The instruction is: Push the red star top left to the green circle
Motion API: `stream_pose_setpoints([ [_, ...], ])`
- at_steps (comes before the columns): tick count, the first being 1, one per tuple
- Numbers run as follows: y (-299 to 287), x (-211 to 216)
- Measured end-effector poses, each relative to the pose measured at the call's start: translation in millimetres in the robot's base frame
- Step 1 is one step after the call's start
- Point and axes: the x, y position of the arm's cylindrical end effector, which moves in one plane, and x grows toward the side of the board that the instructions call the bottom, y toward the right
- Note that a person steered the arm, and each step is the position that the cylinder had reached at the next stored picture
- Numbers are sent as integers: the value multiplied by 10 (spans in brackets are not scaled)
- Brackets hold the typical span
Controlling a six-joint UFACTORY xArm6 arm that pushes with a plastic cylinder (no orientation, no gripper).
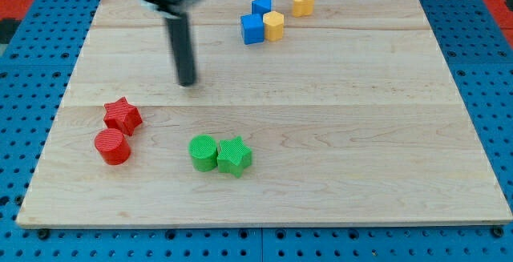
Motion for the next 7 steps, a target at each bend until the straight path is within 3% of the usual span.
stream_pose_setpoints([
  [1, -821, 271],
  [2, -940, 798],
  [3, -407, 953],
  [4, -422, 1085],
  [6, -698, 700],
  [7, 222, 770],
])
